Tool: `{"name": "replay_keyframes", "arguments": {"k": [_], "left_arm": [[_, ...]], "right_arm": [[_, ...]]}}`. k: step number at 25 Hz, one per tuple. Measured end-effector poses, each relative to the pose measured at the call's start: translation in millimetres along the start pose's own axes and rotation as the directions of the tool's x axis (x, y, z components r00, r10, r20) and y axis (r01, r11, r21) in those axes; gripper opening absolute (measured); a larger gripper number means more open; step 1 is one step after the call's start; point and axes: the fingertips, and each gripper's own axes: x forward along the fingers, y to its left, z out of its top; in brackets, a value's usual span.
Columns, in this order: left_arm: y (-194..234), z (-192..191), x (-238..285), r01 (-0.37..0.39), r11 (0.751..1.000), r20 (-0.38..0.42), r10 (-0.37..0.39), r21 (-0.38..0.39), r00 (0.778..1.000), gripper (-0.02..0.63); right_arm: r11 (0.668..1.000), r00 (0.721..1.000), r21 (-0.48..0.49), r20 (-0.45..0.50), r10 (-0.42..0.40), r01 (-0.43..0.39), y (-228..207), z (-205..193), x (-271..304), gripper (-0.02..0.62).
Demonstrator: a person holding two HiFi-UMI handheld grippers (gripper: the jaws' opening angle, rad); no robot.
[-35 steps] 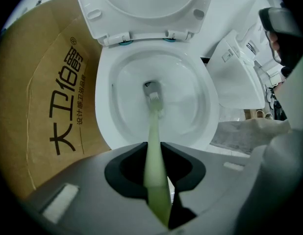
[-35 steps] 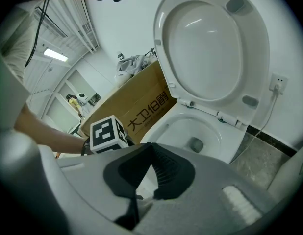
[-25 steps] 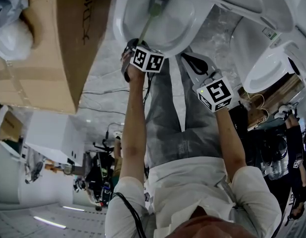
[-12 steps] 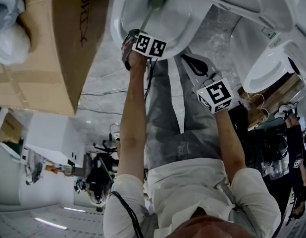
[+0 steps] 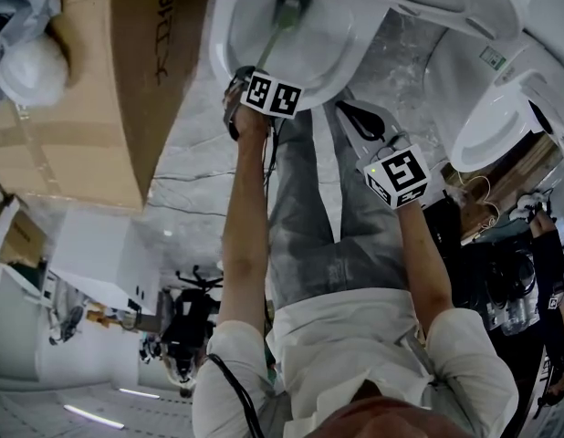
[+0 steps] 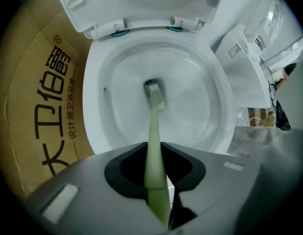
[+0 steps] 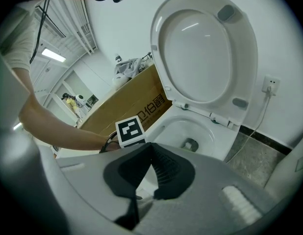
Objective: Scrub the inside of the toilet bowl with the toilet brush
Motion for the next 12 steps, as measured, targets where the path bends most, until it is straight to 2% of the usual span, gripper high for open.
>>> {"name": "replay_keyframes", "arguments": {"k": [6,12], "left_arm": [[-5,-16,-34,0.035,0.997,0.091,-0.029,-0.066,0.995,0.100],[-1,-30,-71,0.053,0.989,0.162,-0.030,-0.135,0.986,0.100]], "right_arm": [[0.999,1.000,-0.031,0.021,-0.019,0.019,9,9,-12,0.003],[0.995,0.997,-0.081,0.063,-0.046,0.051,17,35,-27,0.003]]}}
